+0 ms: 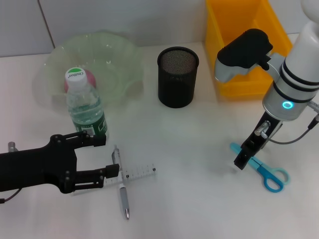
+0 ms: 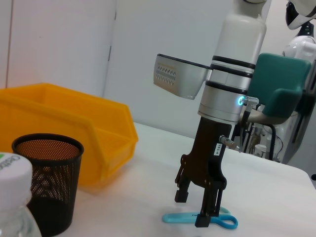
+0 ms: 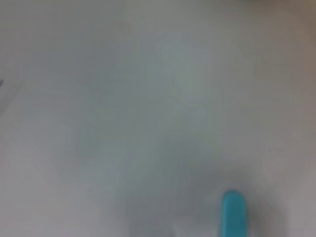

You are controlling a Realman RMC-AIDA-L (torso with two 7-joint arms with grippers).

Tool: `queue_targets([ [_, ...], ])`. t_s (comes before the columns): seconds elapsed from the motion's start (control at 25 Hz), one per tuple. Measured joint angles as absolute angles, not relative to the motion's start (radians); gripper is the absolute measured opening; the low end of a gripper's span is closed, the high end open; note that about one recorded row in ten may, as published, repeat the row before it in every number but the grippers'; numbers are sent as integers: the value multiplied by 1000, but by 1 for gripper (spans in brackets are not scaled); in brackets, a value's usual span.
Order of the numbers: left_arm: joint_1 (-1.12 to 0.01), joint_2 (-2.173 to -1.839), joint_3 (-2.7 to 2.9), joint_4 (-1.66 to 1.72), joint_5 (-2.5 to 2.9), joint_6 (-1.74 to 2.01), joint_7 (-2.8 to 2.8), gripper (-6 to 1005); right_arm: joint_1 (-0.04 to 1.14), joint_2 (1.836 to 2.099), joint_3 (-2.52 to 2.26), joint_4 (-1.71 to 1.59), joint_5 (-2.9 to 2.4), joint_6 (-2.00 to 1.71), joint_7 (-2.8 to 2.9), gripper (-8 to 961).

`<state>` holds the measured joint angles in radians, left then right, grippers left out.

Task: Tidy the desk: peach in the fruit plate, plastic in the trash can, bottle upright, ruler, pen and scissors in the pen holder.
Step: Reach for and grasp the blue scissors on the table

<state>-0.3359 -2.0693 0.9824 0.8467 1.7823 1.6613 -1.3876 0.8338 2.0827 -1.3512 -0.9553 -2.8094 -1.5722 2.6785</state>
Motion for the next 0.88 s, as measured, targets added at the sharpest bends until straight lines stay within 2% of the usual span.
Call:
queue_targets([
  [0.64,-336,-2071,982,842,1783,1661,-1388,813,854,2084,-1354,-916,-2807,-1549,2674,818],
  [0.88,-336,-2071,982,840,1783,1661,-1388,813,856,2085,-1363,-916,-2804,-1546,2673,777],
])
